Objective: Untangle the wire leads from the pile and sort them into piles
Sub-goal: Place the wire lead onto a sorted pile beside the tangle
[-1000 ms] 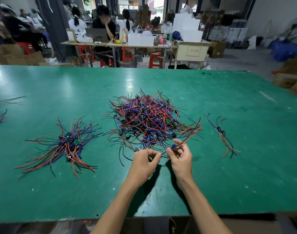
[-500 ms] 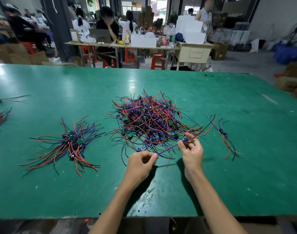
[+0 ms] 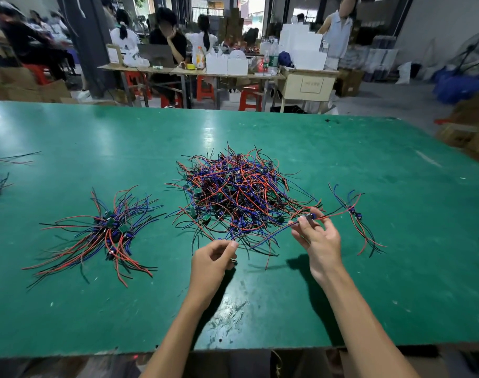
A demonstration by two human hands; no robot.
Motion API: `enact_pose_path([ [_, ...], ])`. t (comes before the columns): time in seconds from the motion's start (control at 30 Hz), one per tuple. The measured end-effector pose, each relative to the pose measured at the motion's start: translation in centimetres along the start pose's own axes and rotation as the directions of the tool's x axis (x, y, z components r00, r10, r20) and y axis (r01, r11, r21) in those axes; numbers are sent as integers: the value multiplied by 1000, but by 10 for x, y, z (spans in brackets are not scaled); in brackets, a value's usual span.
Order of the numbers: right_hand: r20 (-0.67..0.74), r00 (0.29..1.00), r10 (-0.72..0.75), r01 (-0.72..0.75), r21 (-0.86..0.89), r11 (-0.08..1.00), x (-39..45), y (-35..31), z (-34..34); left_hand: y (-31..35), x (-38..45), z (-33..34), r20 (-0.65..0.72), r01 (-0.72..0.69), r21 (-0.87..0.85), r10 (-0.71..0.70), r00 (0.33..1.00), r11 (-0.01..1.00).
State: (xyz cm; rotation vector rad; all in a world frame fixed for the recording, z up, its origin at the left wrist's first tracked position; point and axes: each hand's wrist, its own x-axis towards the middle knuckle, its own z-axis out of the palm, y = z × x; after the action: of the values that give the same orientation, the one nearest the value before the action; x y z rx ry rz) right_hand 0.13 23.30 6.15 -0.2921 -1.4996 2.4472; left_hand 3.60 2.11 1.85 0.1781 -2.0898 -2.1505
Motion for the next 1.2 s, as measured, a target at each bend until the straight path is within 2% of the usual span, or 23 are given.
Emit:
enact_pose_path([
  [0.2, 6, 999, 33, -33, 37, 999, 1, -20, -2, 0, -3, 2, 25, 2, -20, -1, 1000, 1000],
  [0.63, -33, 989, 142, -145, -91, 985, 9, -26, -10, -1, -2, 1, 35, -22, 24, 21, 999, 999],
  [0.8, -67, 984, 164, -174, -211, 962, 11, -30, -15, -3, -3, 0, 38, -15, 23, 15, 999, 1000],
  [1.03, -26, 937, 350, -347, -210, 914, 25, -56, -30, -4, -2, -1, 43, -12, 19, 11, 999, 1000],
  [1.1, -56, 937, 345, -349, -211, 913, 36, -70, -35, -4, -3, -1, 39, -15, 22, 14, 999, 1000],
  [1.2, -106, 966, 234, -257, -419, 871, 60, -101, -38, -4, -2, 0, 35, -14, 15, 13, 999, 1000],
])
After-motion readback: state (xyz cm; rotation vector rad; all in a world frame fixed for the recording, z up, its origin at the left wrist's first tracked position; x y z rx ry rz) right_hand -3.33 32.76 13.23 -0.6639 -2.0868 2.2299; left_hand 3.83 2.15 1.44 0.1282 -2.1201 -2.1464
